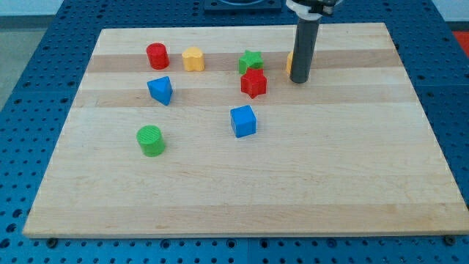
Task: Separate the green star and red star
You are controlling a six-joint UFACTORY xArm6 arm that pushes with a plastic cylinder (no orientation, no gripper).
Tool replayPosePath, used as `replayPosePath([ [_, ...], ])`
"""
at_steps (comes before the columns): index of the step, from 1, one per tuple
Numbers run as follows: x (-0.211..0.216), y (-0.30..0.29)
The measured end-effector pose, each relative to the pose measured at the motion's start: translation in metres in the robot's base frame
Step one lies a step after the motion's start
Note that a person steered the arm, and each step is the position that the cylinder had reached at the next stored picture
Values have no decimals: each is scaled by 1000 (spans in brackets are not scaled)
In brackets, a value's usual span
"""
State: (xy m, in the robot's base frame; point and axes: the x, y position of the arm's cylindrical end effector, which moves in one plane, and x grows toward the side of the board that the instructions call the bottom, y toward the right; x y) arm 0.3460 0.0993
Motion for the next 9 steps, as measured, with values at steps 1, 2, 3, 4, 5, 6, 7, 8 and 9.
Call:
replayPosePath([
  [1,0,0],
  [2,4,-17],
  [3,10,-63],
  [4,10,-103],
  [5,10,-109],
  [6,10,-108],
  [7,9,-105],
  [8,0,-105],
  [9,-15,-105],
])
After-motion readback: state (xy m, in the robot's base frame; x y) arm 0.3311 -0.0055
